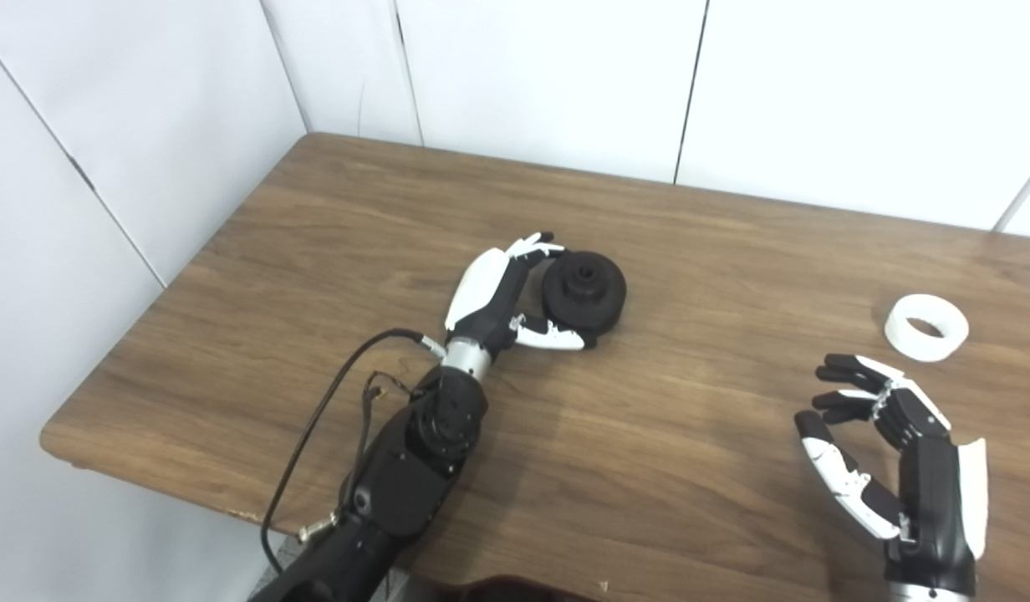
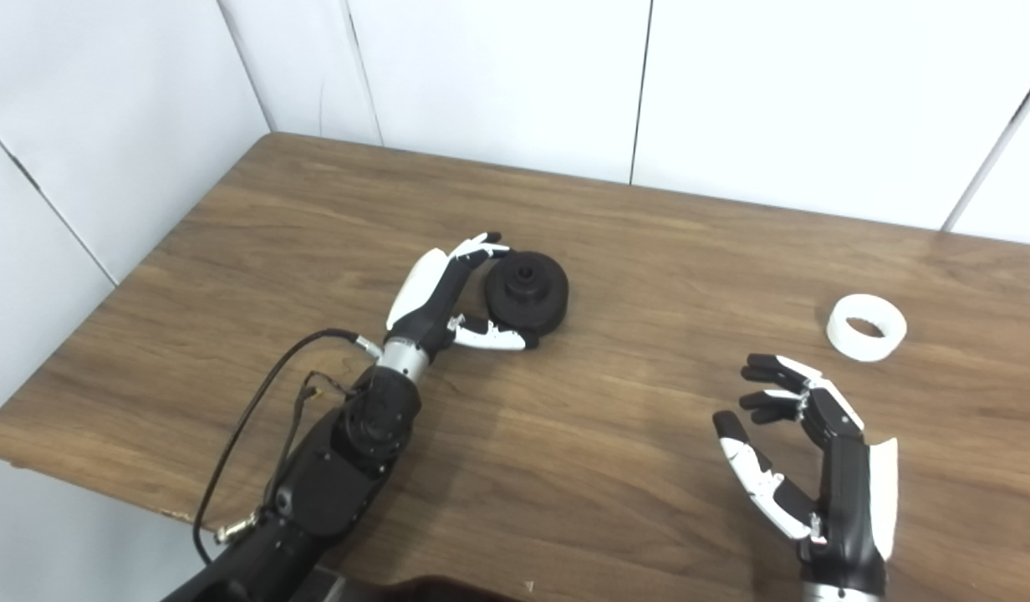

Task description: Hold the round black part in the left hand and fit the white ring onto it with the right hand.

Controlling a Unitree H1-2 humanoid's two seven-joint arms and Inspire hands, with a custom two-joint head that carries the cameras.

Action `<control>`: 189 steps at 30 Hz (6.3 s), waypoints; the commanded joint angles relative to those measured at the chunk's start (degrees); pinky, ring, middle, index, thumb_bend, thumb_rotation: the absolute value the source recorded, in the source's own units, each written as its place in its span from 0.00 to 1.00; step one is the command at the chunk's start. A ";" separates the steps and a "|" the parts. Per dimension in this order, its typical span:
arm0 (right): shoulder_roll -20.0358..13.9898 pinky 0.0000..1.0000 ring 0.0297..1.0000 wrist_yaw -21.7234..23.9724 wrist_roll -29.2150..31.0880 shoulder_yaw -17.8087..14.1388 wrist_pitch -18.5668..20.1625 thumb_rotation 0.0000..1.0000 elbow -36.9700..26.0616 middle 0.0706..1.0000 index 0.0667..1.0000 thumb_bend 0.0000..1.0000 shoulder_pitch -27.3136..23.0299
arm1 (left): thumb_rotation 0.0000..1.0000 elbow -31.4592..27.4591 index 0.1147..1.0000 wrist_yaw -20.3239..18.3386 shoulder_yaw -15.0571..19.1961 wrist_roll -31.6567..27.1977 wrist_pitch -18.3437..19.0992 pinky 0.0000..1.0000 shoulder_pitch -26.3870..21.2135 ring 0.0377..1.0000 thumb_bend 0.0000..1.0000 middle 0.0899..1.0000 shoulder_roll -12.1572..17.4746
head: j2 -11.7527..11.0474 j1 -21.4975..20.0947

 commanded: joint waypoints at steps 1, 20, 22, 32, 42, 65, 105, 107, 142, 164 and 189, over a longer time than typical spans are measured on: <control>4.89 0.47 0.53 -0.37 -0.74 -0.25 -0.84 0.35 -1.31 0.63 0.65 0.48 2.73 | 0.07 -3.21 0.43 -1.84 -0.97 1.13 0.69 0.89 1.44 0.96 0.52 0.93 0.35 | 0.10 -0.10; 6.21 0.48 0.54 -0.73 -1.54 0.20 0.30 0.32 -1.67 0.63 0.65 0.47 2.38 | 0.08 -19.78 0.43 -10.98 -7.62 3.96 3.11 0.91 12.34 0.96 0.52 0.94 -0.47 | 1.40 -5.26; 6.41 0.48 0.54 -0.81 -1.89 0.43 0.51 0.32 -1.67 0.62 0.65 0.46 2.29 | 0.08 -20.31 0.43 -11.65 -8.12 3.84 2.52 0.94 12.91 0.96 0.52 0.94 -0.31 | 1.65 -6.14; 7.63 0.47 0.53 -1.34 -2.16 1.57 2.00 0.28 -2.74 0.62 0.64 0.46 1.89 | 0.08 -22.74 0.43 -14.64 -11.28 6.42 1.10 1.00 13.98 0.96 0.52 0.92 0.63 | 3.03 -12.13; 8.51 0.46 0.53 -2.13 -3.37 2.82 4.61 0.28 -3.87 0.61 0.64 0.45 1.61 | 0.08 -24.70 0.43 -16.80 -12.78 11.19 0.96 1.00 13.60 1.00 0.52 0.94 2.04 | 4.04 -16.43; 6.76 0.46 0.55 -7.02 -4.82 -1.28 5.87 0.32 -2.98 0.62 0.65 0.44 -1.34 | 0.08 -23.70 0.43 -18.25 -9.02 9.68 -2.32 1.00 14.68 1.00 0.52 0.97 4.37 | -1.75 -36.97; -14.89 0.67 0.82 20.30 -29.53 -3.90 30.52 0.59 9.85 0.85 0.84 0.67 -33.11 | 0.08 -24.72 0.43 -19.04 -8.21 8.75 -3.89 1.00 16.09 1.00 0.52 0.96 4.15 | -3.54 -36.06; -16.46 0.71 0.86 24.17 -29.34 -2.88 31.71 0.63 11.15 0.87 0.88 0.70 -34.82 | 0.08 -24.78 0.43 -19.01 -8.21 8.80 -3.95 1.00 16.11 1.00 0.52 0.96 4.14 | -3.51 -35.97; -25.73 0.89 0.89 39.64 -26.29 3.45 29.15 0.52 18.88 0.82 0.84 0.91 -40.10 | 0.08 -25.42 0.43 -19.47 -7.14 8.87 -3.56 1.00 16.19 1.00 0.52 0.95 4.11 | -2.37 -34.84; -23.73 0.78 0.74 31.31 -24.96 2.02 24.02 0.33 20.92 0.66 0.70 0.80 -37.82 | 0.08 -25.46 0.43 -19.61 -7.24 9.26 -3.21 1.00 15.83 1.00 0.52 0.95 3.91 | -1.78 -34.01; -16.54 0.80 0.68 17.49 -26.17 0.82 24.99 0.17 24.18 0.56 0.49 0.55 -34.26 | 0.08 -26.39 0.43 -19.92 -7.49 9.82 -2.10 1.00 16.14 1.00 0.52 0.96 3.39 | -0.80 -32.77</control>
